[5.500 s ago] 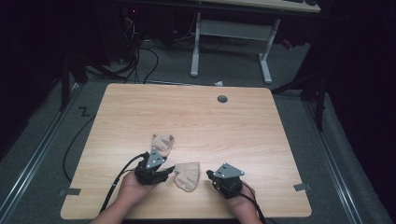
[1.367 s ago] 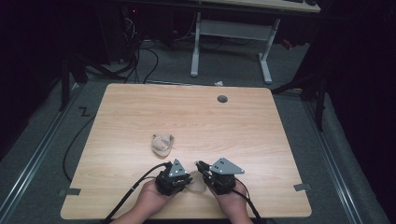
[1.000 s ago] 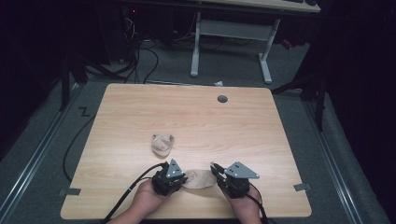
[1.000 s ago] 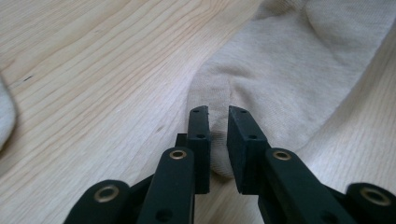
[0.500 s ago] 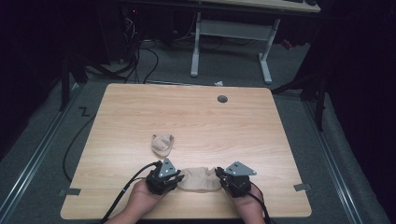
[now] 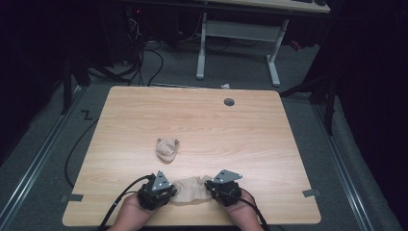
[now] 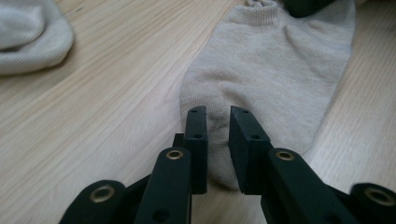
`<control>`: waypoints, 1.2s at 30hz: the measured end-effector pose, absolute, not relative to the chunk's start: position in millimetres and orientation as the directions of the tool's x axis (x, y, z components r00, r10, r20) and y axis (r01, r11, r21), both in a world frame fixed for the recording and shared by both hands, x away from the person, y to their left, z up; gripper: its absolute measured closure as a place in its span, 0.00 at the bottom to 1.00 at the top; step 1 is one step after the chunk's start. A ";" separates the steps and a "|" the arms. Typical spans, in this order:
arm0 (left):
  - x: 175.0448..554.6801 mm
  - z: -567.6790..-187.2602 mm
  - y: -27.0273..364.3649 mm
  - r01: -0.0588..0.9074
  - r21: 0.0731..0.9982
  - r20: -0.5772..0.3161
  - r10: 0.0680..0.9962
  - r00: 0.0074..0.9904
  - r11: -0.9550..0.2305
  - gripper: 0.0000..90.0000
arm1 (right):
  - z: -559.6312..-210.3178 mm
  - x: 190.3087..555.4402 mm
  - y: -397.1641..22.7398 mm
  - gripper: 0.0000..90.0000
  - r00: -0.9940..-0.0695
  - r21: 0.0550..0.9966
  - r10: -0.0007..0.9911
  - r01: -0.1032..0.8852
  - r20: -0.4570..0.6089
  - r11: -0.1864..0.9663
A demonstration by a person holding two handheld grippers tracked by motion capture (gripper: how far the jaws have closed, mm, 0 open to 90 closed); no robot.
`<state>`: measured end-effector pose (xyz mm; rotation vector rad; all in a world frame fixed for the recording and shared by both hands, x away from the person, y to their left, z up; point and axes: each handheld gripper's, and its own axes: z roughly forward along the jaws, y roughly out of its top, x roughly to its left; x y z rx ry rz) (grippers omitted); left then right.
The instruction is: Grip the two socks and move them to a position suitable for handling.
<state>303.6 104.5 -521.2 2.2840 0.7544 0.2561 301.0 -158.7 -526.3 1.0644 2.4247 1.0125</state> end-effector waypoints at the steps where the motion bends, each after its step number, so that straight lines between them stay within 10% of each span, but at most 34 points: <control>1: 303.6 -521.2 104.5 0.445 0.682 -0.031 0.585 0.810 -0.580 0.86 | -526.3 301.0 -158.7 0.93 -0.678 0.710 0.735 0.519 0.004 0.475; 10: 306.9 -512.3 121.6 0.477 0.745 -0.071 0.657 0.751 -0.465 0.80 | -512.4 307.9 -150.9 0.89 -0.703 0.762 0.711 0.464 0.007 0.451; 18: 366.1 -497.4 115.3 0.474 0.794 -0.008 0.773 0.634 -0.380 0.94 | -510.5 310.2 -156.4 0.88 -0.691 0.771 0.723 0.465 0.007 0.436; 36: 377.5 -522.3 167.8 0.623 0.687 -0.026 0.845 0.535 -0.373 0.89 | -507.4 310.6 -169.1 0.87 -0.670 0.783 0.743 0.465 0.006 0.413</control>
